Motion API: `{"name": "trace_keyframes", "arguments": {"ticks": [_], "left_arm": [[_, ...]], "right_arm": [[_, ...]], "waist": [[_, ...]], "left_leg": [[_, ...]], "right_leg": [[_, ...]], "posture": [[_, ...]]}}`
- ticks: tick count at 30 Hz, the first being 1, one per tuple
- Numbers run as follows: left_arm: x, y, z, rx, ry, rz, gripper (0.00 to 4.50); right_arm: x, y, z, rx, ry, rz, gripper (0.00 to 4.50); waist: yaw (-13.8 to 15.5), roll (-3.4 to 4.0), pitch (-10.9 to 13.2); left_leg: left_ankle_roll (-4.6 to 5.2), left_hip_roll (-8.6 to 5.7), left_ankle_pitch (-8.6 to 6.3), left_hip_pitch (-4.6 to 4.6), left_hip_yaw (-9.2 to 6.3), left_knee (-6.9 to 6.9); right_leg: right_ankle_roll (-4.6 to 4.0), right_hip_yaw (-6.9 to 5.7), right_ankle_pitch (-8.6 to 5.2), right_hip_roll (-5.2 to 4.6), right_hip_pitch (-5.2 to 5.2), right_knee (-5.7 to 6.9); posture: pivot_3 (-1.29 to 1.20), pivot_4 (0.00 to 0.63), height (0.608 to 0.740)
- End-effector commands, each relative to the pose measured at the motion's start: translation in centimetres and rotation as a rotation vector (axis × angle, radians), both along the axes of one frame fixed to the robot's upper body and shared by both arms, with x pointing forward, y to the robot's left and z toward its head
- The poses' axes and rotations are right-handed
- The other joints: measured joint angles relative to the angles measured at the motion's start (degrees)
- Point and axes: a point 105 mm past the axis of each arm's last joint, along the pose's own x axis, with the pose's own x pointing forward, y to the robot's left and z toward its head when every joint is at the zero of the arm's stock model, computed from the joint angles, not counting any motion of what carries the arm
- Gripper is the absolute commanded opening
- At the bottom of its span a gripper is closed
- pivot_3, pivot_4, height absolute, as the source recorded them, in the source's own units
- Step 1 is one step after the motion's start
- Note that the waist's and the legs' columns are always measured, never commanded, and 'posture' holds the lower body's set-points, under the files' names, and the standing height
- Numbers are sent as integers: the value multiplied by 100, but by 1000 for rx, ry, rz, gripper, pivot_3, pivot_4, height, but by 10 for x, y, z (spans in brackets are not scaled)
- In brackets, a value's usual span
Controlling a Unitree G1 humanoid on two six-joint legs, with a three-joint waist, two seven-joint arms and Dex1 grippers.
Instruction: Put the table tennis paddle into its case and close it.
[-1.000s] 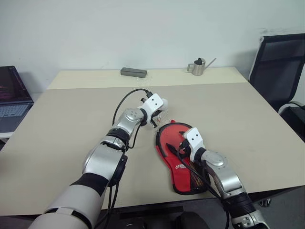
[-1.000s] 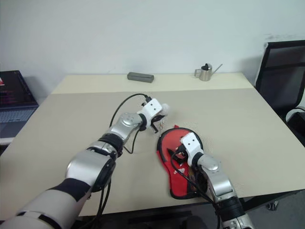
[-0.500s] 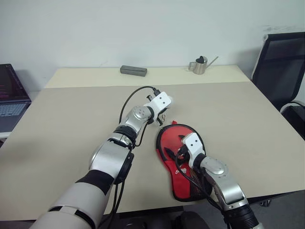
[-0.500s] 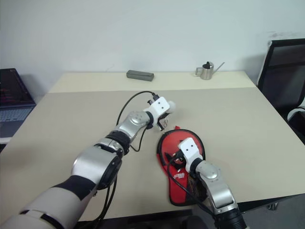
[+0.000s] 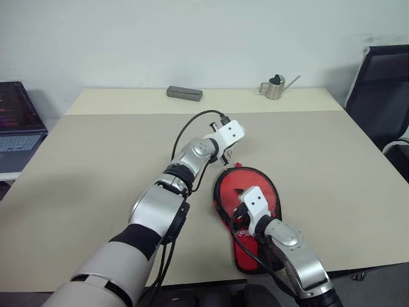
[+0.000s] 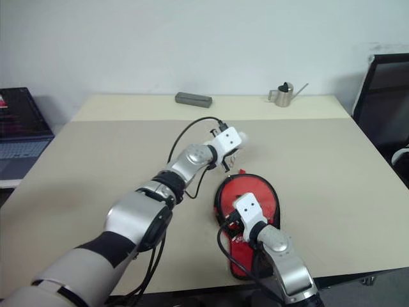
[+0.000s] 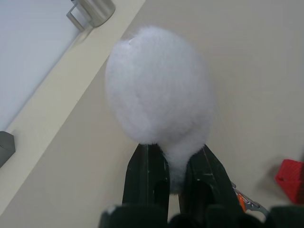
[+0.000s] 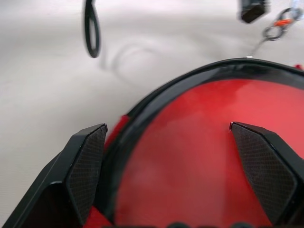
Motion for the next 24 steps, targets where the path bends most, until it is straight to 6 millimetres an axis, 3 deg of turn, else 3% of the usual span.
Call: {"name": "trace_keyframes", "arguments": {"ticks": [1,7,13,22,24], "left_arm": [[-5,-21,9,31,-20,-74,4],[-21,-30,-28,134,66,-157,4],[-25,-32,-36,137,98,-172,4],[-23,-28,-29,106,115,-178,3008],[-21,-24,-26,100,114,-175,3008]], "right_arm": [[-27,-5,-64,-79,278,-3,4500],[-23,-3,-61,-64,267,-19,4500],[-15,-8,-59,-61,250,-59,4500],[-5,-14,-57,-60,234,-79,4500],[-3,-14,-57,-59,232,-79,4500]], "waist": [[11,0,0],[3,6,-1],[4,10,-2],[2,15,-16],[-3,18,-19]], "left_leg": [[0,0,0,-1,0,0],[3,-5,-1,-2,2,1],[3,-3,-2,-2,0,8],[5,-2,-2,16,0,12],[5,-3,-2,22,1,13]], "right_leg": [[0,0,0,-1,0,0],[1,1,-2,-1,0,0],[0,0,-3,0,1,4],[0,0,-2,-3,18,12],[1,0,-2,-3,23,13]], "posture": [[0,150,740],[0,150,740],[0,150,740],[0,150,740],[0,150,740]]}}
